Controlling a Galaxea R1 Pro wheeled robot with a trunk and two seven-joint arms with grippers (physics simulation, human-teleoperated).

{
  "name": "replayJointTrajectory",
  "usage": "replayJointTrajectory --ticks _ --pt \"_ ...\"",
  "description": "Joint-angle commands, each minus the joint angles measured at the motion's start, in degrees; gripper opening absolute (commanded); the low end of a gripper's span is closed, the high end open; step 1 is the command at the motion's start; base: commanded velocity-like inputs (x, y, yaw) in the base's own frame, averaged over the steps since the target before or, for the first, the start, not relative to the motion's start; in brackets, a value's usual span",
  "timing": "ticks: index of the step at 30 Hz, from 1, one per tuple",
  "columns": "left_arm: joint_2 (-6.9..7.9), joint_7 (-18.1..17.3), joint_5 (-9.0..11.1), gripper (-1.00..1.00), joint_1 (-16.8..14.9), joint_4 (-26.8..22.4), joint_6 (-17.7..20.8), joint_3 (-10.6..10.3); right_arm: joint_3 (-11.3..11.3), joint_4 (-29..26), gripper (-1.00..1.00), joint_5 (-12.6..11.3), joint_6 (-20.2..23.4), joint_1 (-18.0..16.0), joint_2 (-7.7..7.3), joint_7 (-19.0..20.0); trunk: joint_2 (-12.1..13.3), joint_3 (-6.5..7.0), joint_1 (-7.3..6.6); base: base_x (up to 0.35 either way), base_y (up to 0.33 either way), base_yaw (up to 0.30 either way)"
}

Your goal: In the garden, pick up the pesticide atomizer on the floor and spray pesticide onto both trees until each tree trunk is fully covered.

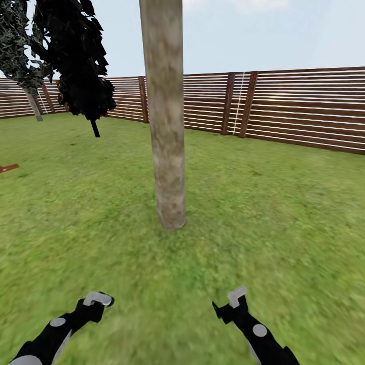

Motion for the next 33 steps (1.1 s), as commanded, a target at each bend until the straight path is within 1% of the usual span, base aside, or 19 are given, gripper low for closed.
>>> replayJointTrajectory --ticks 1,3,4,5,7,8,9,11,14,15,17,18,19,22,23,24,26,30,33 --pt "0.18 -2.83 -1.65 -1.00 -1.02 -0.34 0.70 0.45 -0.22 -0.08 1.00 0.38 -0.18 -0.10 -0.01 0.72 -0.02 -0.05 -0.01 0.000 0.000 0.000" --pt "0.49 -9.37 -4.88 -1.00 -3.46 -0.98 2.54 0.45 -0.14 -0.39 1.00 2.25 -0.17 -0.22 -0.07 3.96 -0.02 -0.05 -0.01 0.000 0.000 0.000" --pt "0.56 -12.15 -6.63 -1.00 -4.22 -1.11 2.88 0.45 -0.14 -0.60 1.00 4.76 -0.17 -0.25 -0.08 6.65 -0.02 -0.05 -0.01 0.000 0.000 0.000" --pt "0.56 -15.67 -8.91 -1.00 -4.73 -1.22 3.08 0.47 -0.14 -1.33 1.00 8.54 -0.17 -0.32 -0.09 10.58 -0.02 -0.05 -0.01 0.000 0.000 0.000" --pt "0.48 -19.89 -11.73 -1.00 -4.95 -1.48 3.17 0.47 -0.14 -2.93 1.00 11.89 -0.13 -0.62 -0.09 15.68 -0.02 -0.05 -0.01 0.000 0.000 0.000" --pt "0.38 -22.72 -13.83 -1.00 -5.02 -2.09 3.21 0.46 -0.14 -4.15 1.00 13.25 -0.14 -0.88 -0.09 19.55 -0.02 -0.05 -0.01 0.000 0.000 0.000" --pt "0.31 -24.35 -15.13 -1.00 -5.04 -2.60 3.22 0.46 -0.14 -4.78 -1.00 13.77 -0.15 -1.08 -0.09 21.83 -0.02 -0.05 -0.01 0.000 0.000 0.000" --pt "0.24 -28.57 -18.22 -1.00 -5.07 -3.51 3.22 0.42 -0.14 -5.58 -1.00 14.47 -0.17 -2.15 -0.09 25.91 -0.02 -0.05 -0.01 0.000 0.000 0.000" --pt "0.26 -31.45 -20.28 -1.00 -5.08 -3.87 3.18 0.34 -0.10 -5.67 -1.00 14.92 -0.17 -3.62 -0.03 29.87 -0.02 -0.05 -0.01 0.000 0.000 0.000" --pt "0.08 -32.09 -21.13 -1.00 -5.08 -3.90 3.16 -0.29 -0.08 -5.71 -1.00 14.97 -0.17 -3.96 0.00 31.62 -0.02 -0.05 -0.01 0.000 0.000 0.000" --pt "-0.24 -33.32 -22.86 -1.00 -5.08 -3.88 3.24 -2.61 -0.01 -5.71 -1.00 15.00 -0.17 -4.41 0.21 33.04 -0.02 -0.05 -0.01 0.000 0.000 0.000" --pt "-0.45 -33.77 -23.51 -1.00 -5.08 -3.91 3.36 -4.32 0.21 -5.69 -1.00 15.01 -0.17 -4.58 0.35 33.41 -0.02 -0.05 -0.01 0.000 0.000 0.000" --pt "-0.91 -34.02 -23.87 -1.00 -5.08 -3.92 3.41 -5.61 1.19 -5.68 -1.00 15.02 -0.17 -4.66 0.43 33.67 -0.02 -0.05 -0.01 0.000 0.000 0.000" --pt "-2.19 -34.25 -24.29 -1.00 -5.08 -3.86 3.33 -7.71 7.44 -5.62 -1.00 14.88 -0.17 -4.81 0.58 33.86 -0.02 -0.05 -0.01 0.000 0.000 0.000" --pt "-2.38 -34.27 -24.32 -1.00 -5.08 -3.85 3.32 -8.37 8.26 -5.64 -1.00 14.84 -0.14 -4.82 0.64 33.87 -0.02 -0.05 -0.01 0.000 0.000 0.000" --pt "-2.95 -34.28 -24.40 -1.00 -5.08 -3.85 3.35 -9.75 9.00 -5.66 -1.00 14.80 -0.13 -4.83 0.74 33.87 -0.02 -0.05 -0.01 0.000 0.000 0.000" --pt "-3.78 -34.26 -24.44 -1.00 -5.08 -3.85 3.48 -12.16 9.58 -5.67 -1.00 14.77 -0.12 -4.84 1.45 33.94 -0.02 -0.05 -0.01 0.000 0.000 0.000" --pt "-5.57 -34.23 -24.56 -1.00 -5.08 -3.85 3.42 -13.93 9.85 -5.67 -1.00 14.76 -0.14 -4.84 2.41 33.97 -0.02 -0.05 -0.01 0.000 0.000 0.000" --pt "-6.13 -34.21 -24.46 -1.00 -5.08 -3.85 3.46 -15.59 9.92 -5.65 -1.00 14.76 -0.17 -4.84 3.36 33.97 -0.02 -0.05 -0.01 0.000 0.000 0.000"
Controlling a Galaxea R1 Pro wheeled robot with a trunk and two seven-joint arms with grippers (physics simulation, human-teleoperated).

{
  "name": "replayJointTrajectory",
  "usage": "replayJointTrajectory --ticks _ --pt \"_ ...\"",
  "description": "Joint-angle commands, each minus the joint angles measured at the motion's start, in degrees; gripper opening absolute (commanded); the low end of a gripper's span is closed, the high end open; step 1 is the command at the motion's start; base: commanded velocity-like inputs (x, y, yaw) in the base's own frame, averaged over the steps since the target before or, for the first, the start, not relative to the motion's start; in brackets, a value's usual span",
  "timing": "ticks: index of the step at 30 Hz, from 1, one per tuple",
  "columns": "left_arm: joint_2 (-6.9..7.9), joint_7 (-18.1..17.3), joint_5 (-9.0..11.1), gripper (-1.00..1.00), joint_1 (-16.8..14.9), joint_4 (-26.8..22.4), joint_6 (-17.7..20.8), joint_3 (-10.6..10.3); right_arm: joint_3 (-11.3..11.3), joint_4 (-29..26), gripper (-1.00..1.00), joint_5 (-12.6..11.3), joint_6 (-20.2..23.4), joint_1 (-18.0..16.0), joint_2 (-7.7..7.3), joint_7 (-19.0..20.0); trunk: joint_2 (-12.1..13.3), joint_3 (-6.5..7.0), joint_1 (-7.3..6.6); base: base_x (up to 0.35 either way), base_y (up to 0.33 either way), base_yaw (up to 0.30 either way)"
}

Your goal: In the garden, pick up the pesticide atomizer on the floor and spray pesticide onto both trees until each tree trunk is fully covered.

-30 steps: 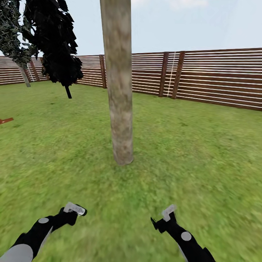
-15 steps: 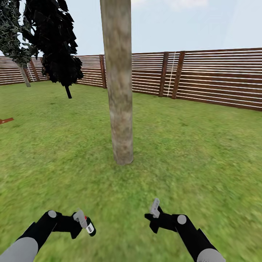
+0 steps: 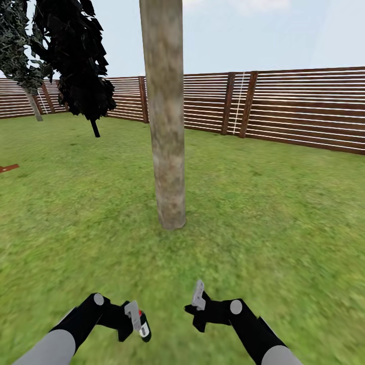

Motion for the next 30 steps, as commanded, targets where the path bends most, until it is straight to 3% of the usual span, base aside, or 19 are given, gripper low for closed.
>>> replayJointTrajectory --ticks 1,7,19,25,27,30 --pt "-0.27 -0.13 -0.32 -1.00 -0.02 -0.08 -0.31 -0.49 -0.05 -0.02 -1.00 0.61 -0.36 -0.02 0.56 0.22 -0.02 -0.05 -0.01 0.000 0.000 0.000" --pt "-2.06 -0.05 -1.95 -1.00 -0.02 -0.08 -0.35 -1.11 -0.03 -0.18 -1.00 0.69 -0.36 -0.02 2.70 5.10 -0.02 -0.05 -0.01 0.000 0.000 0.000" --pt "-4.72 -0.04 -2.50 -1.00 -0.02 -0.42 -0.66 -1.18 -0.09 -0.16 -1.00 0.76 -0.45 -0.02 2.81 5.32 -0.02 -0.05 -0.01 0.000 0.000 0.000" --pt "-5.95 -0.26 -5.15 -1.00 0.13 -0.43 -1.30 -1.20 -0.12 -0.08 -1.00 0.84 -0.45 -0.02 2.73 5.32 -0.02 -0.05 -0.01 0.000 0.000 0.000" --pt "-5.98 -0.39 -5.34 -1.00 0.22 -0.37 -1.99 -2.52 -0.12 -0.08 -1.00 0.87 -0.45 -0.02 2.72 5.28 -0.02 -0.05 -0.01 0.000 0.000 0.000" --pt "-6.04 -0.40 -5.15 -1.00 0.30 -0.39 -2.04 -6.29 -0.12 -0.08 -1.00 0.87 -0.45 -0.02 2.72 5.24 -0.02 -0.05 -0.01 0.000 0.000 0.000"
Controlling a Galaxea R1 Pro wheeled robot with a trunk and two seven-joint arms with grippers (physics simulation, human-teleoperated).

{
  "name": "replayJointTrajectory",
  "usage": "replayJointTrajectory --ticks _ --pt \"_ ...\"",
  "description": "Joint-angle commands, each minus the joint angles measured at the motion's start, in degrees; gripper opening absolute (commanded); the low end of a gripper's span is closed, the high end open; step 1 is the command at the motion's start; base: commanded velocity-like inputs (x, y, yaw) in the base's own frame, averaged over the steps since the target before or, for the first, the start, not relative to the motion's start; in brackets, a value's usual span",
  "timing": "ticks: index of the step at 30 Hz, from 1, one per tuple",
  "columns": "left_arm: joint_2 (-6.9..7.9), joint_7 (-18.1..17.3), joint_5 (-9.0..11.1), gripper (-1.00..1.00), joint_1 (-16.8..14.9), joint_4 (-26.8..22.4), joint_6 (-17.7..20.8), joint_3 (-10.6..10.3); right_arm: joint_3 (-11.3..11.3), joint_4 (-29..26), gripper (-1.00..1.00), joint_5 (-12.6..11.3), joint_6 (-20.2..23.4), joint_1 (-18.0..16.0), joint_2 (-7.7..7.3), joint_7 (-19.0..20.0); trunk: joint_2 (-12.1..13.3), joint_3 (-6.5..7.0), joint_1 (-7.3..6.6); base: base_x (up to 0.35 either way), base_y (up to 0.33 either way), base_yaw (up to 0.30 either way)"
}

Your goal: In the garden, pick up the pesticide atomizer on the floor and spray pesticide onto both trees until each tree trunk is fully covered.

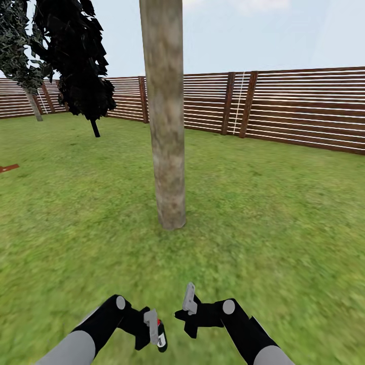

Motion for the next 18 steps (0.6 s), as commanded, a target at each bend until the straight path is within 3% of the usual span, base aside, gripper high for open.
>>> replayJointTrajectory --ticks 1,13,18 --pt "-0.07 -0.09 -0.37 -1.00 -0.04 -0.10 -0.49 -0.41 -0.07 -0.07 -1.00 0.59 -0.39 -0.02 0.02 0.04 -0.02 -0.05 -0.01 0.000 0.000 0.000" --pt "-2.52 -0.09 -0.02 -1.00 -0.42 -0.96 -0.50 -0.86 -0.16 0.11 -1.00 0.59 -0.39 -0.02 0.02 -0.05 -0.02 -0.05 -0.01 0.000 0.000 0.000" --pt "-2.75 -0.30 -0.02 -1.00 -0.42 -2.61 -0.42 -0.86 -0.16 0.19 -1.00 0.61 -0.42 -0.02 -0.04 -0.05 -0.02 -0.05 -0.01 0.000 0.000 0.000"
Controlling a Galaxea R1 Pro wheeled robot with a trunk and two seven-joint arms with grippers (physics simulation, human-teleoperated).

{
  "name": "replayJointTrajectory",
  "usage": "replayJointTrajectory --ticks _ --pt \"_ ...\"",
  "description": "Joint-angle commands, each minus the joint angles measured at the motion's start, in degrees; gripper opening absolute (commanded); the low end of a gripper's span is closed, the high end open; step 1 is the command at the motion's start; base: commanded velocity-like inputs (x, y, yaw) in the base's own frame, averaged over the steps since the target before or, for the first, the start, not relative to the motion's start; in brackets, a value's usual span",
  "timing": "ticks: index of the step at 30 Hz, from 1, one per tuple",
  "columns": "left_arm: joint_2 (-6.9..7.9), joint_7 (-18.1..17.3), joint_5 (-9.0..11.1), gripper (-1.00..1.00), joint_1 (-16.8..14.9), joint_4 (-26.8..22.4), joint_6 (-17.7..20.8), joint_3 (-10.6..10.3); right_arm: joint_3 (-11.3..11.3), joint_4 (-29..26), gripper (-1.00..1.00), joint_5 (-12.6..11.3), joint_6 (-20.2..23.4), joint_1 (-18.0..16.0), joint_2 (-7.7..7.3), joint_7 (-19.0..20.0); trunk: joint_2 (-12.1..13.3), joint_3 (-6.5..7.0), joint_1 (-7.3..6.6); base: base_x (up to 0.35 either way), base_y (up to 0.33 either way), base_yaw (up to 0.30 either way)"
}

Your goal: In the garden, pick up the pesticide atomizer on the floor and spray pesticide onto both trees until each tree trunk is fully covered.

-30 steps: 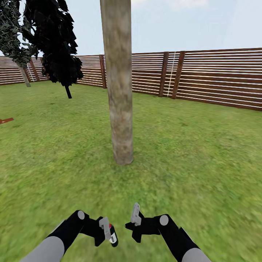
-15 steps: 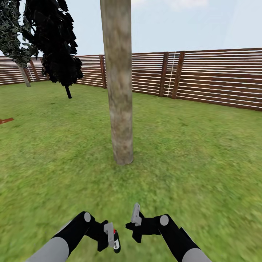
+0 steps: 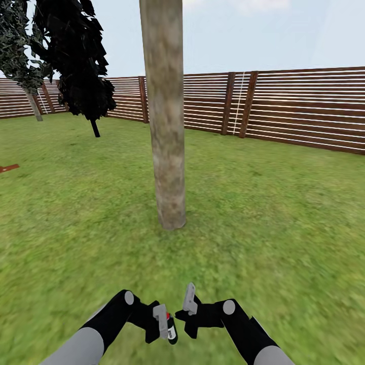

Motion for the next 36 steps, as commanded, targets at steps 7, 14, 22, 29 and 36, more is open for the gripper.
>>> replayJointTrajectory --ticks 7,14,22,29,36 --pt "-0.11 -0.17 -0.49 -1.00 -0.02 -0.20 -0.52 0.04 -0.07 -0.13 -1.00 0.65 -0.35 -0.02 -0.24 -0.02 -0.02 -0.05 -0.01 0.000 0.000 0.000" --pt "-0.24 -2.18 -0.49 -1.00 -0.02 -0.22 -0.49 0.04 -0.09 -0.14 -1.00 0.66 -0.35 -0.02 -0.32 -0.04 -0.02 -0.05 -0.01 0.000 0.000 0.000" --pt "-1.89 -2.25 -0.49 -1.00 -0.02 -0.22 -0.48 0.00 -0.07 -0.07 -1.00 0.66 -0.35 -0.02 -0.35 -0.04 -0.02 -0.05 -0.01 0.000 0.000 0.000" --pt "-1.97 -2.25 -0.49 -1.00 -0.10 -0.22 -0.48 0.04 -0.08 -0.06 -1.00 0.66 -0.34 -0.02 -0.36 -0.04 -0.02 -0.05 -0.01 0.000 0.000 0.000" --pt "-0.95 -2.27 -0.99 -1.00 -0.08 0.09 -0.56 0.02 -0.07 -0.13 -1.00 0.66 -0.34 -0.02 -0.36 -0.04 -0.02 -0.05 -0.01 0.000 0.000 0.000"
